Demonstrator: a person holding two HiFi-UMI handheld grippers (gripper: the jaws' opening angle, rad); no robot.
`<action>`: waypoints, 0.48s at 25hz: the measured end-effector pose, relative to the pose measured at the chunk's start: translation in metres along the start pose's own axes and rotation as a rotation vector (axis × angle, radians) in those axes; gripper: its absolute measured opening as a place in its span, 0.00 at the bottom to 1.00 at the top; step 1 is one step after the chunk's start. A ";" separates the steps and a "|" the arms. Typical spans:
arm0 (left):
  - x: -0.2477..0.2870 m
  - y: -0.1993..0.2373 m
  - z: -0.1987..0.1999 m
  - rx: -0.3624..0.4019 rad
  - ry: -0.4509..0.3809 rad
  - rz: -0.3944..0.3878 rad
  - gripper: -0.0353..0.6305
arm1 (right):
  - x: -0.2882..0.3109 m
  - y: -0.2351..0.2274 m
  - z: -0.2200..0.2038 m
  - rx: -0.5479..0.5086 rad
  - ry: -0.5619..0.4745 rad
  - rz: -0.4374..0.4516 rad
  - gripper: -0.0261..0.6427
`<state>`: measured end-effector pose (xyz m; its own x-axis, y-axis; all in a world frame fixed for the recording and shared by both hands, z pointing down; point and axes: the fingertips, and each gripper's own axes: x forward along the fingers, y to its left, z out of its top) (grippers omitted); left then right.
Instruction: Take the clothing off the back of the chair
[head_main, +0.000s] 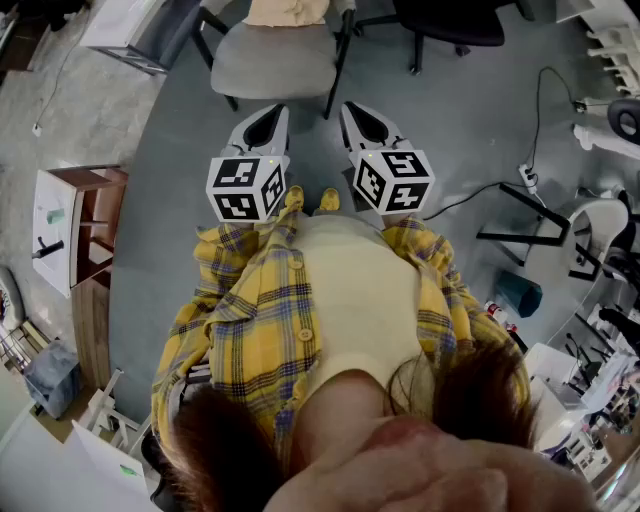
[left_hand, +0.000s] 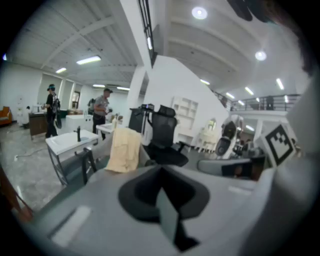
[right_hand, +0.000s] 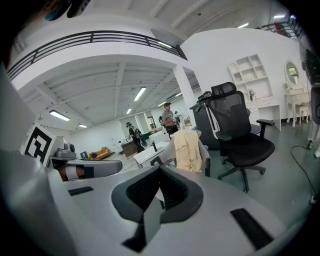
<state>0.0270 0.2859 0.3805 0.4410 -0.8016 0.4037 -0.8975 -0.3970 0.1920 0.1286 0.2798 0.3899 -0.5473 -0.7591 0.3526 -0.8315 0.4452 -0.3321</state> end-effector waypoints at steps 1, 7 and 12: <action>0.002 -0.002 -0.002 0.002 0.005 0.000 0.06 | 0.000 -0.002 -0.001 0.001 0.001 0.002 0.06; 0.015 -0.008 -0.005 0.004 0.017 0.006 0.06 | 0.003 -0.014 -0.002 0.011 0.005 0.014 0.06; 0.025 -0.001 -0.002 -0.004 0.018 0.013 0.06 | 0.013 -0.018 -0.002 0.007 0.018 0.020 0.06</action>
<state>0.0383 0.2673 0.3924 0.4291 -0.7983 0.4227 -0.9032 -0.3846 0.1905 0.1365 0.2625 0.4022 -0.5653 -0.7414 0.3616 -0.8199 0.4567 -0.3452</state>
